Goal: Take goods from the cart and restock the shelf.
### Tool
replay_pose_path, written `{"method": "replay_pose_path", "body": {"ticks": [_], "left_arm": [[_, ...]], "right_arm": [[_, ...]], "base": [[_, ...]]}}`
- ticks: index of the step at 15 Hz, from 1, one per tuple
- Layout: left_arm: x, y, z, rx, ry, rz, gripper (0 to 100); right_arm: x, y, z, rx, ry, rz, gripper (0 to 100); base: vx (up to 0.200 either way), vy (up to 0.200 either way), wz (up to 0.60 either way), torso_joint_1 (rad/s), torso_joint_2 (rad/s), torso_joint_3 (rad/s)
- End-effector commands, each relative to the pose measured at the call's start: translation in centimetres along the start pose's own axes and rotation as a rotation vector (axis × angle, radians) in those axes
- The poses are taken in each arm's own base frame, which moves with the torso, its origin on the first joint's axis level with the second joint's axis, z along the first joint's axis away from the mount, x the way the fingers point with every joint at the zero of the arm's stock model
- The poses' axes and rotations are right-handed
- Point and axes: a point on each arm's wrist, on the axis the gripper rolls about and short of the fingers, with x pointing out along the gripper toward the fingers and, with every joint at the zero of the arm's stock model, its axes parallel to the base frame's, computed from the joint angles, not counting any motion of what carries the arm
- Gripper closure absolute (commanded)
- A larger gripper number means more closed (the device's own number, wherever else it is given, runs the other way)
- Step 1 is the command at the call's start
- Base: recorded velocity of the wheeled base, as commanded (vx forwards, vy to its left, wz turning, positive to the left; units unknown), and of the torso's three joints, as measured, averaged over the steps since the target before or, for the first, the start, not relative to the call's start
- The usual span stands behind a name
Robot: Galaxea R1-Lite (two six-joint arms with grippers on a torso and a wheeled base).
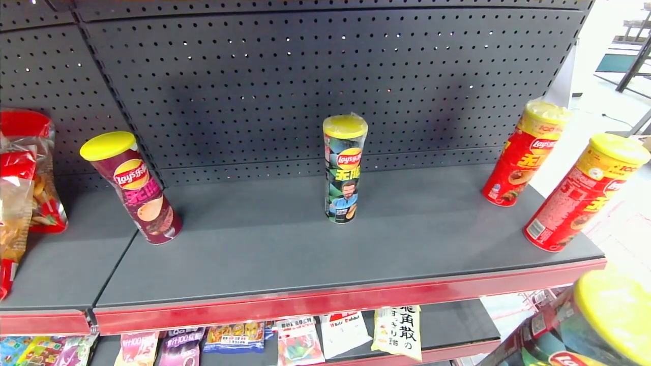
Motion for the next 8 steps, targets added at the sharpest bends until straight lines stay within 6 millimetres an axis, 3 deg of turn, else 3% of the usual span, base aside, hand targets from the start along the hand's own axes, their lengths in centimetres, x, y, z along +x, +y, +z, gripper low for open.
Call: {"method": "replay_pose_path", "body": {"ticks": [1,8], "left_arm": [[-0.01,0.00,0.03,-0.001,0.001,0.001,0],[0.16,0.00,0.08,0.005,0.022,-0.009,0]], "right_arm": [[0.04,-0.02,0.02,0.000,0.001,0.001,100],[0.46,-0.23,-0.19,0.015,0.026,-0.005,100]], "base": [[0.000,0.000,0.00,0.000,0.00,0.000],[0.000,0.000,0.00,0.000,0.00,0.000]]}}
